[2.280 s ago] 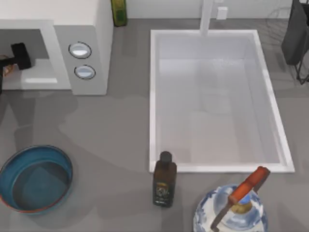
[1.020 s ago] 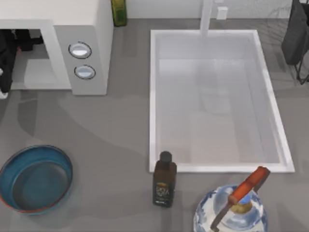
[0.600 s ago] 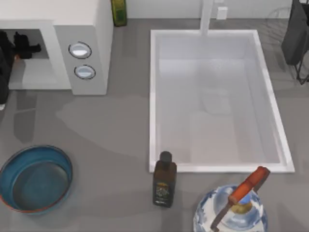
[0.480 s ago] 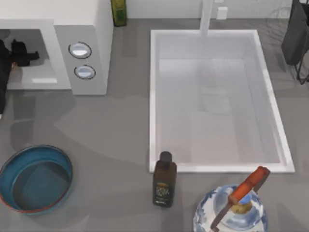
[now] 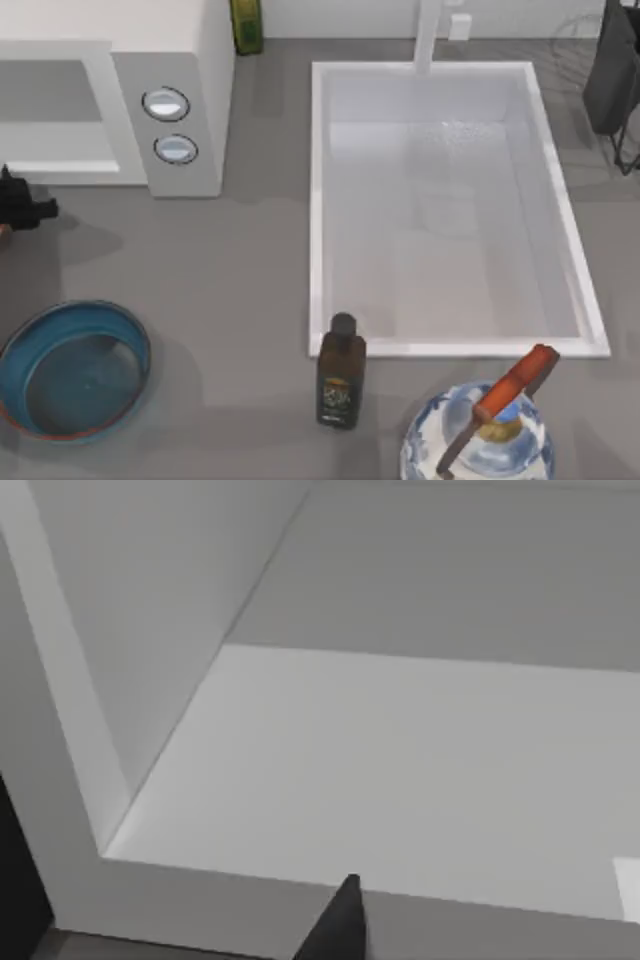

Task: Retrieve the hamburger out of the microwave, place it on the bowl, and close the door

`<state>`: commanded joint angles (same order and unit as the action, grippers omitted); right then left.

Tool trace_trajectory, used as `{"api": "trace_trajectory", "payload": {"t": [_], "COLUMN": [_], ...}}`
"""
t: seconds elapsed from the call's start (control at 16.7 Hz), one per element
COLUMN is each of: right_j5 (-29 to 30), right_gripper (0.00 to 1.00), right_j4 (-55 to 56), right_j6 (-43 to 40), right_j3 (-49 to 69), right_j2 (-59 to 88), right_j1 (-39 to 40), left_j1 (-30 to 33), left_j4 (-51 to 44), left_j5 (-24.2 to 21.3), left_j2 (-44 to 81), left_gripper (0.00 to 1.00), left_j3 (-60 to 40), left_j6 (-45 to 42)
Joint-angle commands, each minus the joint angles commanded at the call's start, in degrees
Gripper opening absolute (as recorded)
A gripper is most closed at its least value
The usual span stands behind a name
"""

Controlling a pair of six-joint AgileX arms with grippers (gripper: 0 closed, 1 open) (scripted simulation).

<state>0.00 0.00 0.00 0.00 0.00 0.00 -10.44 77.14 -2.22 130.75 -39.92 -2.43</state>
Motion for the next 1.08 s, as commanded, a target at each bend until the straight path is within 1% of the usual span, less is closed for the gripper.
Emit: {"api": "trace_trajectory", "payload": {"t": [0.18, 0.54, 0.72, 1.08], "right_j5": [0.0, 0.0, 0.0, 0.0], "right_gripper": [1.0, 1.0, 1.0, 1.0], "right_j4": [0.0, 0.0, 0.0, 0.0], "right_j6": [0.0, 0.0, 0.0, 0.0], "right_j3": [0.0, 0.0, 0.0, 0.0], "right_j2": [0.0, 0.0, 0.0, 0.0], "right_j1": [0.0, 0.0, 0.0, 0.0], "left_j1": [-0.56, -0.27, -0.27, -0.31], "left_j4": [3.71, 3.01, -1.88, -16.98], "left_j5": [-0.52, -0.42, -0.36, -0.18], "left_j2": [-2.08, -2.89, -7.79, -22.22], "left_gripper": [0.0, 0.0, 0.0, 0.0], "left_j3": [4.52, 4.44, 4.35, 4.02], "left_j6": [-0.14, -0.24, -0.26, -0.32]}}
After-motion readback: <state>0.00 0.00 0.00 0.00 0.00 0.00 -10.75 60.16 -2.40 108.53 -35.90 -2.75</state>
